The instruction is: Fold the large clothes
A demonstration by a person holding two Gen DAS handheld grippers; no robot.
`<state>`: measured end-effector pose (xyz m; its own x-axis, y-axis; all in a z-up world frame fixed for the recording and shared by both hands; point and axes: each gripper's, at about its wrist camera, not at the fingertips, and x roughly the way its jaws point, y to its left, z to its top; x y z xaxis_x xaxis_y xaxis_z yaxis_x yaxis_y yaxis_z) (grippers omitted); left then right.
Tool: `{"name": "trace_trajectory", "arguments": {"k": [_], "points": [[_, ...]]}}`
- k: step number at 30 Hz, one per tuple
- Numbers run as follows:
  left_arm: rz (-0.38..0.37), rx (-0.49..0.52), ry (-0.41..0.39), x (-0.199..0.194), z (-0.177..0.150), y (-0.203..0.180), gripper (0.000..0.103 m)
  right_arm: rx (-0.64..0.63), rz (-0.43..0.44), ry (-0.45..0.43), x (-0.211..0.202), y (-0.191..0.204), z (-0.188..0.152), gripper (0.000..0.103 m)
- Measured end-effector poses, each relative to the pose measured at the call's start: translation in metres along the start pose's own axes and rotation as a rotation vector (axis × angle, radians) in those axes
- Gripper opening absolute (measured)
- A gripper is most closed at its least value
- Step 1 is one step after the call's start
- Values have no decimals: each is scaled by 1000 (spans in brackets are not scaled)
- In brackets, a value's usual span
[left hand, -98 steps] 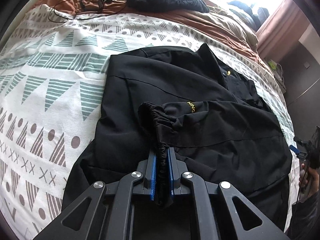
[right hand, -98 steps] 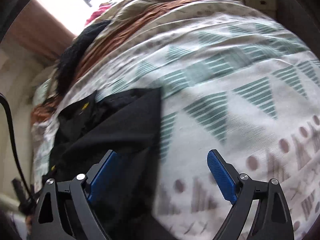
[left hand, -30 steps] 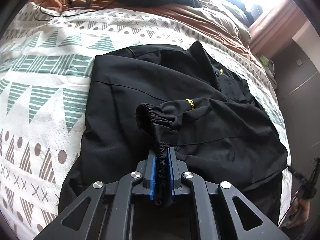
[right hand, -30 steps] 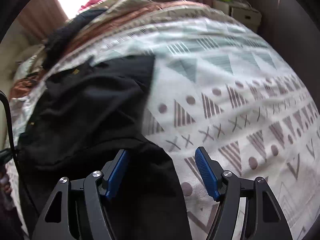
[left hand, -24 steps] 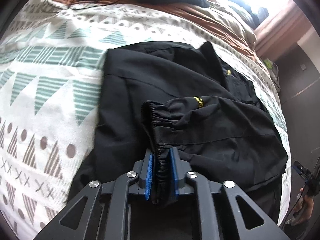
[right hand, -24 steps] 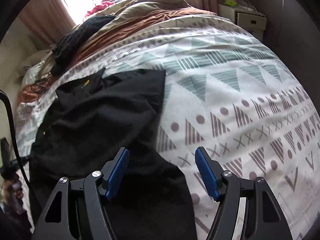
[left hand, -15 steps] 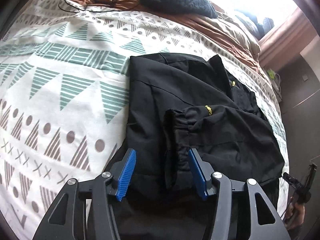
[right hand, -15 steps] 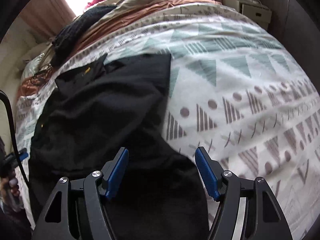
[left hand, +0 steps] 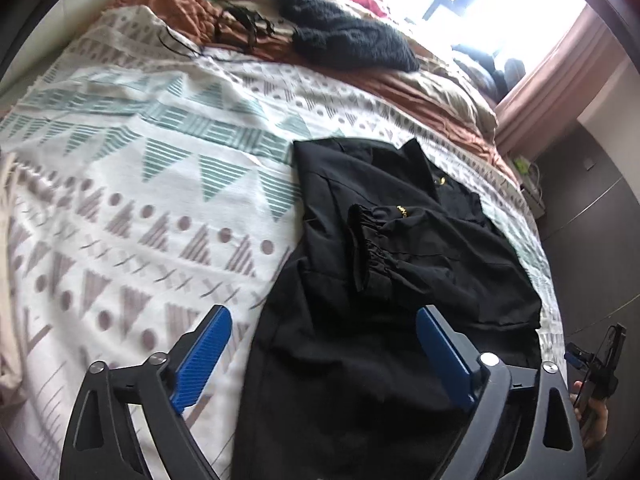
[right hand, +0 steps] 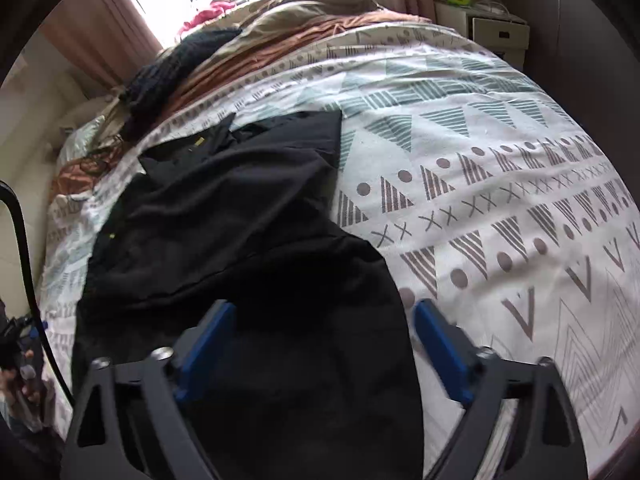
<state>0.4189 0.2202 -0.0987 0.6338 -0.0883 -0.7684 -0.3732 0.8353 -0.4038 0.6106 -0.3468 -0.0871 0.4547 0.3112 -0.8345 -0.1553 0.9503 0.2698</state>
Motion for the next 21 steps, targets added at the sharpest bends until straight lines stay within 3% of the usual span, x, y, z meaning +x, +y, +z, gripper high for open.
{"name": "trace_trajectory", "arguments": {"k": [1,16,21], "points": [[-1,5,-11,-9,-3,2,96,4,5,-5,-6,1,-3,103],[-22,-16,-60,-82,-69,44,96,-12,-36,-47,-67,6,-74,102],[-48,1,-50,-96,-103,54,94,7,-29,-49,-86,-4,-107,93]]}}
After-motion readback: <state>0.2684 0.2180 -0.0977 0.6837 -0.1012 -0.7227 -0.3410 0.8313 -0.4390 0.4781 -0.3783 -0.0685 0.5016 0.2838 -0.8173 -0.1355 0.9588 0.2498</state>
